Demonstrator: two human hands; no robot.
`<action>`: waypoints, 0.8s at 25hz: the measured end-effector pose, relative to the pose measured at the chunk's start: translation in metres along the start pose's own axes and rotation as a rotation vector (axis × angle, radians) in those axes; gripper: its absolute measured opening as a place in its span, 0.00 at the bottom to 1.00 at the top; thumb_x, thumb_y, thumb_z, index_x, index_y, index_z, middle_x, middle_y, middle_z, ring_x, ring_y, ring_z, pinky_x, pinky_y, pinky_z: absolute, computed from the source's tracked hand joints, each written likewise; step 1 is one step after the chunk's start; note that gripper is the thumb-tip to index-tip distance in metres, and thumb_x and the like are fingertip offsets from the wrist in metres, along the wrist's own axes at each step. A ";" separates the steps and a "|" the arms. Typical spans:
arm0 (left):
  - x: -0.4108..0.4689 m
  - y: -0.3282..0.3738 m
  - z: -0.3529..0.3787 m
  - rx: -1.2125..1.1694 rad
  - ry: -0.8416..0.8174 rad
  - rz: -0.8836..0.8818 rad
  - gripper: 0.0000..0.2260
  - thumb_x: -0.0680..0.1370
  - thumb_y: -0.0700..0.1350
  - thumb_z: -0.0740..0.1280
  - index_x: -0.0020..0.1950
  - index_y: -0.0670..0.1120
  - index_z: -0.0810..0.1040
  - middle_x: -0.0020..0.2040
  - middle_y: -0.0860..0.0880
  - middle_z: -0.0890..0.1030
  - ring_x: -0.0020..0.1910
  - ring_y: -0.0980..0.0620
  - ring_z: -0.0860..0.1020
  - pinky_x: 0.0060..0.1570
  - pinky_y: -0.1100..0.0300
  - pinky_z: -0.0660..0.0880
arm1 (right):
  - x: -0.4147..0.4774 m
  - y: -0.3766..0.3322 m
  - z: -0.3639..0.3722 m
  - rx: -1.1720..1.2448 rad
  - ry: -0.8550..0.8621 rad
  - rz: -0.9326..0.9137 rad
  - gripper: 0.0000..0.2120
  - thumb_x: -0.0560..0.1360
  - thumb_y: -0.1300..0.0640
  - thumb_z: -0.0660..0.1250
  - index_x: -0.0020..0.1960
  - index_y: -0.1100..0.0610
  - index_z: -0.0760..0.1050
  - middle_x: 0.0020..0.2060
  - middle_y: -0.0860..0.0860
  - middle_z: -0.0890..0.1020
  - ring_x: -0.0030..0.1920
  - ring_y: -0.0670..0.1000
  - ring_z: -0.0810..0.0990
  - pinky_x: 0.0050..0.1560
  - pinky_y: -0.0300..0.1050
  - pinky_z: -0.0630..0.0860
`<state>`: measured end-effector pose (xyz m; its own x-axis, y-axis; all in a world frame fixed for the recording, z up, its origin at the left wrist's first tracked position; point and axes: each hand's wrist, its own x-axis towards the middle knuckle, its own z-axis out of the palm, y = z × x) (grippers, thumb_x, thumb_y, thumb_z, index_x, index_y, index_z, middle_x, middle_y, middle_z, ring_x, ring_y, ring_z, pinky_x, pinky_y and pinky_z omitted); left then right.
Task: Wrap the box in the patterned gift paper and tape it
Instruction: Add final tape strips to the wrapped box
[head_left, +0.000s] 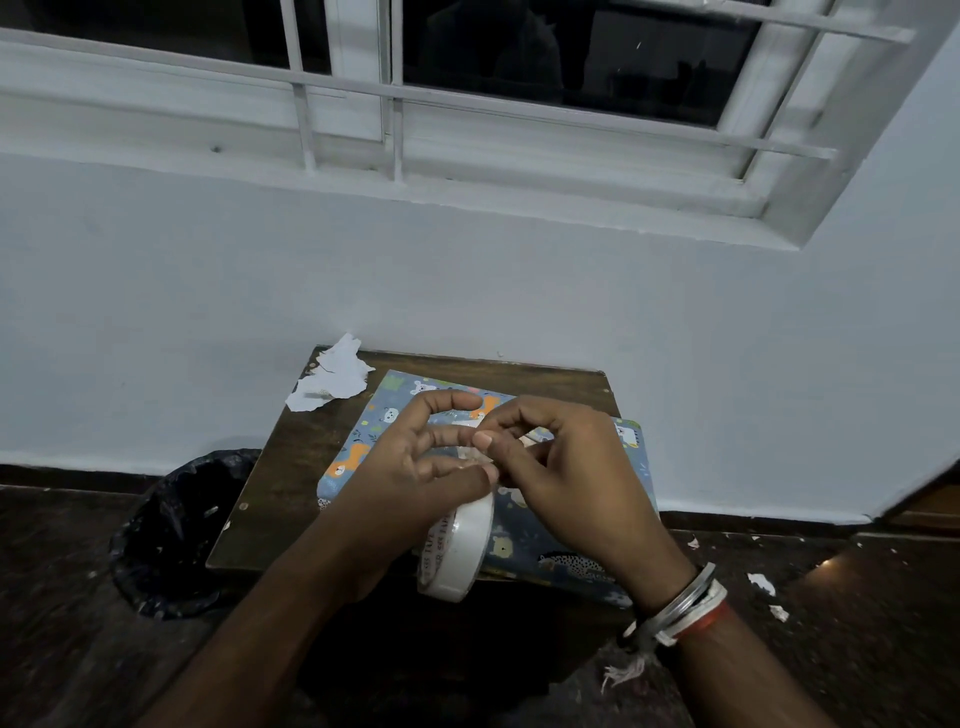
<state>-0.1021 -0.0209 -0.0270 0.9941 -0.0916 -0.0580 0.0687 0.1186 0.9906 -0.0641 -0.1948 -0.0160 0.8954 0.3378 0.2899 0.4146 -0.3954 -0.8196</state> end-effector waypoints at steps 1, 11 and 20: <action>0.000 0.000 0.001 0.005 0.013 -0.007 0.22 0.76 0.33 0.73 0.63 0.54 0.76 0.55 0.46 0.85 0.50 0.46 0.86 0.46 0.57 0.82 | 0.000 -0.001 0.001 -0.014 0.010 -0.044 0.05 0.80 0.55 0.71 0.46 0.49 0.82 0.39 0.44 0.84 0.35 0.49 0.85 0.38 0.53 0.82; 0.000 0.000 0.009 -0.135 0.087 0.000 0.22 0.78 0.28 0.66 0.66 0.51 0.74 0.53 0.42 0.87 0.45 0.42 0.86 0.42 0.52 0.82 | -0.001 -0.004 0.005 0.047 0.163 -0.073 0.04 0.79 0.62 0.72 0.48 0.56 0.84 0.42 0.42 0.84 0.38 0.47 0.86 0.36 0.50 0.85; -0.002 -0.001 0.013 -0.065 0.093 -0.018 0.28 0.75 0.28 0.71 0.66 0.57 0.75 0.55 0.46 0.87 0.52 0.43 0.86 0.58 0.47 0.79 | 0.002 -0.001 -0.003 -0.038 0.131 -0.025 0.03 0.77 0.58 0.75 0.47 0.52 0.87 0.39 0.41 0.87 0.40 0.44 0.86 0.43 0.47 0.84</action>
<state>-0.1054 -0.0332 -0.0264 0.9960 -0.0024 -0.0897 0.0887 0.1818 0.9793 -0.0621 -0.1966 -0.0127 0.8974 0.2345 0.3738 0.4404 -0.4211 -0.7929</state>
